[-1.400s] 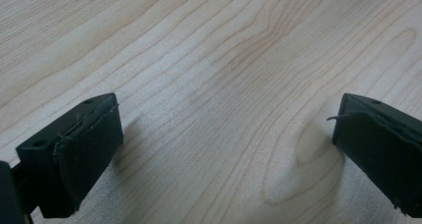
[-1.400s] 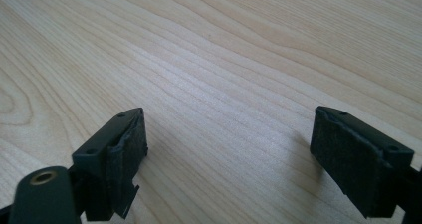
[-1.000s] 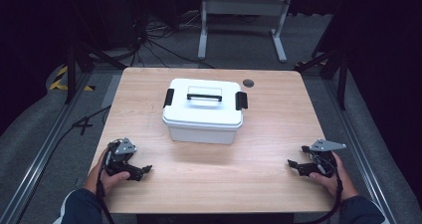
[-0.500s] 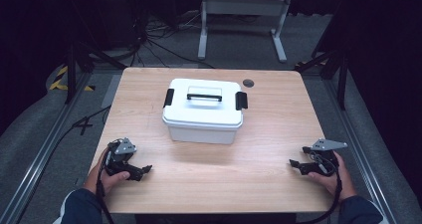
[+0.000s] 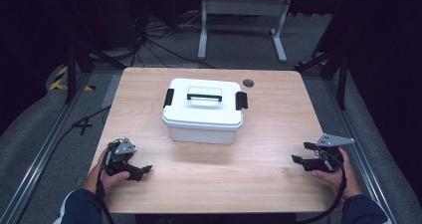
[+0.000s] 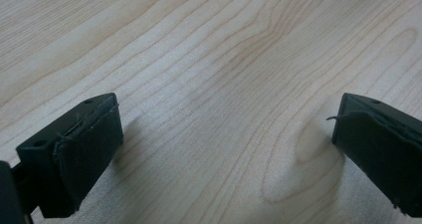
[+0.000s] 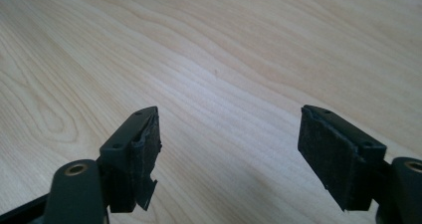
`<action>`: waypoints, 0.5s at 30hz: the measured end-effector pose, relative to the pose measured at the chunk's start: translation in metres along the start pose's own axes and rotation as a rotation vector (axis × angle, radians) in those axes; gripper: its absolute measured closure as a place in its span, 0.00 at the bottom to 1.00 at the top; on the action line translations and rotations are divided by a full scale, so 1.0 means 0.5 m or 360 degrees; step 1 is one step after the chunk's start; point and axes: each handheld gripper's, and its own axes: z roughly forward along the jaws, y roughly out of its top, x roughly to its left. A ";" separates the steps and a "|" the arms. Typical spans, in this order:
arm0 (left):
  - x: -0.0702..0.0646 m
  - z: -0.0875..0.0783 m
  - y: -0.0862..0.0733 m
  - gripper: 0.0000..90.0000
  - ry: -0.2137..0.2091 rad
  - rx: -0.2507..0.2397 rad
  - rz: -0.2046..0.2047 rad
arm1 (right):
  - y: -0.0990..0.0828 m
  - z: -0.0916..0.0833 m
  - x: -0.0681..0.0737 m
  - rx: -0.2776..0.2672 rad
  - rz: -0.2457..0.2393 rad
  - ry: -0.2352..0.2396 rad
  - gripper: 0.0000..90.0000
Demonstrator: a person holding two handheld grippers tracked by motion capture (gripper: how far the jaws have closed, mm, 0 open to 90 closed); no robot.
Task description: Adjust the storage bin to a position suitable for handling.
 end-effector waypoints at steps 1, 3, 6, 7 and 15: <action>0.000 0.000 0.000 0.00 0.0000 0.0000 0.0000 | 0.000 0.000 0.000 0.0000 0.0000 0.0000 0.28; 0.000 0.000 0.000 0.00 0.0000 0.0000 -0.0003 | 0.010 -0.005 0.002 -0.0007 -0.0019 -0.0006 0.31; 0.000 0.000 0.000 0.00 0.0000 0.0000 -0.0003 | 0.025 -0.011 0.005 -0.0008 -0.0043 -0.0003 0.32; 0.000 0.000 0.000 0.00 0.0000 0.0000 -0.0003 | 0.027 -0.012 0.005 -0.0004 -0.0060 -0.0007 0.33; 0.000 0.000 0.000 0.00 0.0001 0.0000 -0.0004 | 0.051 -0.022 0.011 -0.0007 -0.0113 0.0015 0.35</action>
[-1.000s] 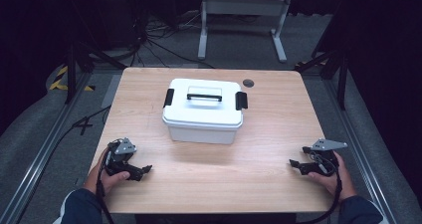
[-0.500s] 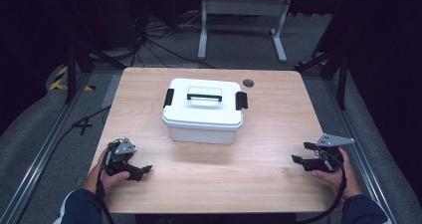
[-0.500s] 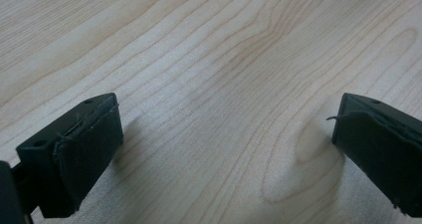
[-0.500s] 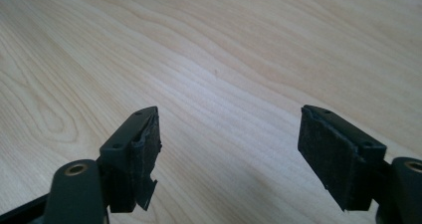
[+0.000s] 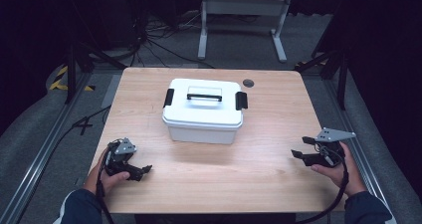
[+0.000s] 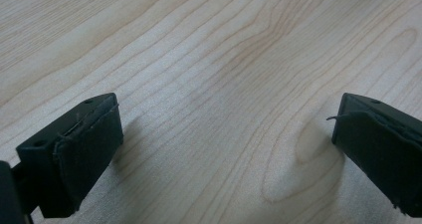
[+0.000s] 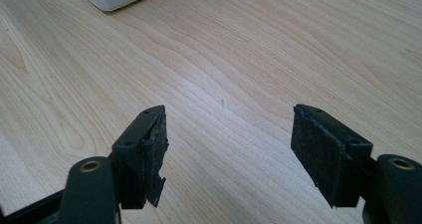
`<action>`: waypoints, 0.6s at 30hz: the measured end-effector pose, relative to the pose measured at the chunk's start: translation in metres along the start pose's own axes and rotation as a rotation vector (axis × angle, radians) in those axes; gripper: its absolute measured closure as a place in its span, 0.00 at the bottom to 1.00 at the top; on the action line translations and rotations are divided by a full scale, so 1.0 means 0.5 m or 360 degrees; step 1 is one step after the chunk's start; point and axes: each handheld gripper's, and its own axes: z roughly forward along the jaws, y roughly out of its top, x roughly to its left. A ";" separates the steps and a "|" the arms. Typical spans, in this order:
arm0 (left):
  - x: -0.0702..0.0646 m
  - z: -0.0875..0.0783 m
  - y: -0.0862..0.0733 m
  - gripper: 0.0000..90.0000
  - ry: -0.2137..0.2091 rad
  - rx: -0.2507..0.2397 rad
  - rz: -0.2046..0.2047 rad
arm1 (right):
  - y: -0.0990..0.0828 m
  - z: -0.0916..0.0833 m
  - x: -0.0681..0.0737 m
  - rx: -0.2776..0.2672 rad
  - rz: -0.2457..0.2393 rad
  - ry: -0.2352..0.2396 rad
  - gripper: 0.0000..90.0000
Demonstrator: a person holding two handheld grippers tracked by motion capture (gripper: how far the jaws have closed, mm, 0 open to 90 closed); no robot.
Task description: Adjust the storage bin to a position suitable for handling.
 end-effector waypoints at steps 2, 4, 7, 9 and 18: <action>0.000 0.000 0.000 0.00 0.0000 0.0000 0.0000 | 0.008 -0.004 0.001 -0.0010 -0.0016 -0.0005 0.35; 0.000 0.000 0.000 0.00 0.0000 0.0000 0.0000 | 0.012 -0.007 0.000 -0.0011 -0.0028 -0.0001 0.35; 0.000 0.000 0.000 0.00 0.0000 0.0001 0.0002 | 0.023 -0.011 0.002 -0.0013 -0.0050 0.0018 0.40; 0.000 0.000 0.000 0.00 0.0000 0.0001 0.0001 | 0.032 -0.014 0.004 -0.0022 -0.0081 0.0019 0.41; 0.000 0.000 0.000 0.00 0.0000 0.0001 0.0001 | 0.087 -0.024 0.009 -0.0019 -0.0148 0.0040 0.42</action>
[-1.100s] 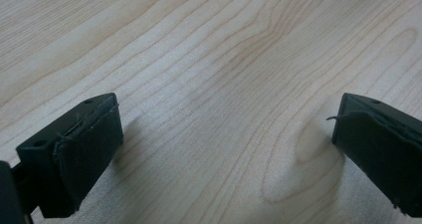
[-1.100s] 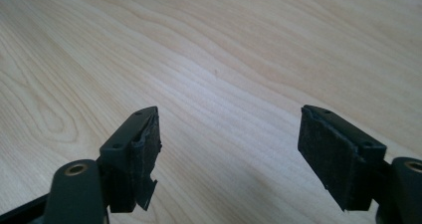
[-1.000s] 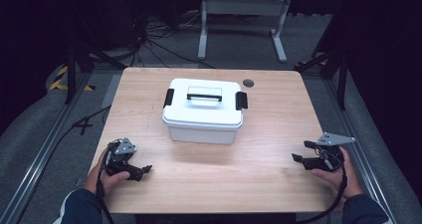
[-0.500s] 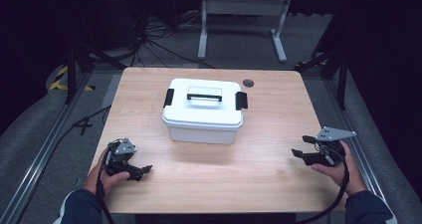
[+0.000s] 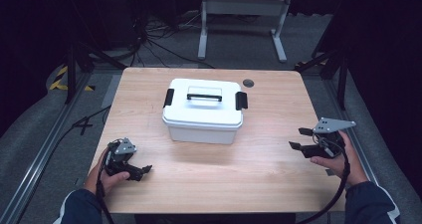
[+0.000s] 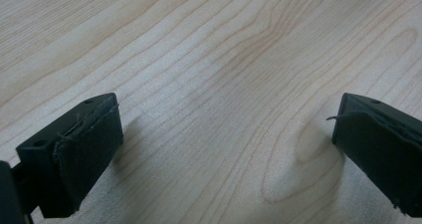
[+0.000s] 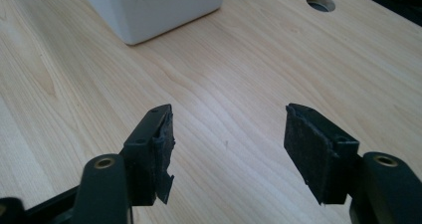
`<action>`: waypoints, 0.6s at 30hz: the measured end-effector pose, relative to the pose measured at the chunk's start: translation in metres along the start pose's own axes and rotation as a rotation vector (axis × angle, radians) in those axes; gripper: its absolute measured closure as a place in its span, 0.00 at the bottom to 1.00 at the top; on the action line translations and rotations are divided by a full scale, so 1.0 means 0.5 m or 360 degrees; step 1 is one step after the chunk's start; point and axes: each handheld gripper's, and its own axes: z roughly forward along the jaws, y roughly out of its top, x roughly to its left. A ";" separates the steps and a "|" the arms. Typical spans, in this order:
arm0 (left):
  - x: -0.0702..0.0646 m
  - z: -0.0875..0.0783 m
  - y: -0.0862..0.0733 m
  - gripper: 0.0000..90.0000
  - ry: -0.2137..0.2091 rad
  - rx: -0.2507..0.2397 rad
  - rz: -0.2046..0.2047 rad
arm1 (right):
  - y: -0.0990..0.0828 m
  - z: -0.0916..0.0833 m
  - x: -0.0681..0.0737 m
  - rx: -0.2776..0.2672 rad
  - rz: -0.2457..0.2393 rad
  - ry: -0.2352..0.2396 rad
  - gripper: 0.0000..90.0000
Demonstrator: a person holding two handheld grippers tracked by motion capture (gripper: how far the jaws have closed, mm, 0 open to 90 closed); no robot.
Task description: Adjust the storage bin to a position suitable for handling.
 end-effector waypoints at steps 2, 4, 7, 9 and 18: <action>0.000 0.000 0.000 0.00 0.0000 -0.0001 -0.0001 | 0.016 -0.003 -0.001 0.0001 -0.0021 0.0002 0.43; 0.000 0.000 0.000 0.00 0.0000 -0.0001 -0.0001 | 0.033 -0.006 -0.001 0.0001 -0.0048 0.0016 0.45; 0.000 0.000 0.000 0.00 0.0000 0.0000 0.0001 | 0.061 -0.010 -0.001 -0.0003 -0.0083 0.0015 0.45; 0.000 0.000 0.000 0.00 0.0000 0.0000 0.0000 | 0.079 -0.011 -0.001 -0.0007 -0.0105 0.0017 0.45; -0.001 0.000 0.000 0.00 -0.0001 0.0002 -0.0012 | 0.156 -0.008 0.003 -0.0008 -0.0189 0.0062 0.47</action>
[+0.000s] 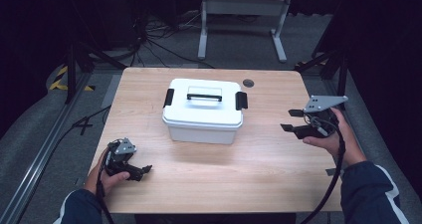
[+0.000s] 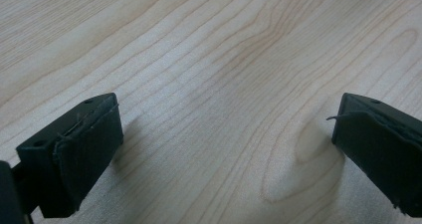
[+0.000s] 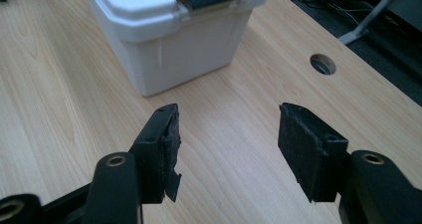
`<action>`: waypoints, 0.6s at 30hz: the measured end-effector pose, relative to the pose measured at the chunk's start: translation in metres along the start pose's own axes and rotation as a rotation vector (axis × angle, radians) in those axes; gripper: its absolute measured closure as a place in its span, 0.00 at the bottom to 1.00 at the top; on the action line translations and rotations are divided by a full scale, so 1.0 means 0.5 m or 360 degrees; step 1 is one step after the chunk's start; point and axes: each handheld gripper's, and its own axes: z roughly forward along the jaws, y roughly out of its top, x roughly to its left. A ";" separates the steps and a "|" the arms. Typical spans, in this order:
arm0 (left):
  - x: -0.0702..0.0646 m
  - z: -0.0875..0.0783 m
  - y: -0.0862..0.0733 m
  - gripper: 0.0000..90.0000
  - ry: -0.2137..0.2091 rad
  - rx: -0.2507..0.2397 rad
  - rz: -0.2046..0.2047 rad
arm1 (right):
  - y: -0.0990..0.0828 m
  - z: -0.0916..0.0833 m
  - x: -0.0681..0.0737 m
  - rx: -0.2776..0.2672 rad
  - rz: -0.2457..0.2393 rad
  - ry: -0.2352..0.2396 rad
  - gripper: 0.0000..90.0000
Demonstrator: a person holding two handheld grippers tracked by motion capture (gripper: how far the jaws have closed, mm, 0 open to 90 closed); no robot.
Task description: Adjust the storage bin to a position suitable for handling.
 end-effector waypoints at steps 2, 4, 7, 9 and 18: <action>0.000 0.000 0.000 0.00 0.0000 0.0000 0.0000 | 0.021 0.005 0.002 0.0016 -0.0029 0.0011 0.48; 0.000 0.000 0.000 0.00 0.0001 -0.0001 0.0001 | 0.040 0.011 0.002 0.0035 -0.0062 0.0028 0.48; 0.000 0.000 0.000 0.00 0.0000 0.0000 0.0000 | 0.067 0.016 0.001 0.0045 -0.0118 0.0042 0.49; 0.000 0.000 0.000 0.00 0.0002 -0.0001 0.0002 | 0.088 0.020 0.000 0.0047 -0.0137 0.0061 0.50; 0.000 0.000 0.000 0.00 0.0001 0.0000 0.0002 | 0.183 0.061 0.012 0.0098 -0.0278 0.0120 0.53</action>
